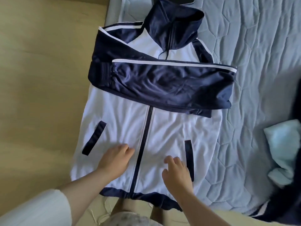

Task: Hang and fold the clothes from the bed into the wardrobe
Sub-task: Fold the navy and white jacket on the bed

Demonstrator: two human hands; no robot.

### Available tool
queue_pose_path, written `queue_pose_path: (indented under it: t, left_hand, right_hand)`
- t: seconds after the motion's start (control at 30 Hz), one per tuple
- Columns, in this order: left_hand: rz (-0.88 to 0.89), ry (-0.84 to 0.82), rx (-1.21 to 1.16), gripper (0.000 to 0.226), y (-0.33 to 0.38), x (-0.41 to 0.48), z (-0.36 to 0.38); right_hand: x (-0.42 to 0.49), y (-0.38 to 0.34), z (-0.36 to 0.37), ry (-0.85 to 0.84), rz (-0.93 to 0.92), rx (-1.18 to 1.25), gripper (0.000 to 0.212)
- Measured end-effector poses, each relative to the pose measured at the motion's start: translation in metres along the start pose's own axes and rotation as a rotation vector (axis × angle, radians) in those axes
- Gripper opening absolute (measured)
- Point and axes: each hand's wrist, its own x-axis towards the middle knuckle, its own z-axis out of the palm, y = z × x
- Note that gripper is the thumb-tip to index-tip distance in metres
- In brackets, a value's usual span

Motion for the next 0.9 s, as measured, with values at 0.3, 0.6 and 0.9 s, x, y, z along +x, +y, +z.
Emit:
queue_pose_path:
  t: [0.3,0.6,0.9]
  left_hand:
    - [0.073,-0.063,0.084,0.066,0.027,-0.050,0.035]
    - [-0.052,-0.346,0.494,0.066,0.048,-0.067,0.088]
    - [-0.030,-0.136,0.558,0.085,0.039,-0.068,0.119]
  right_hand:
    - [-0.026,0.028,0.040,-0.096,-0.101,-0.075,0.054]
    - [-0.039,0.024,0.112,0.063,-0.045,-0.441,0.086]
    - [-0.033,0.043,0.149,0.183,-0.074,-0.439,0.106]
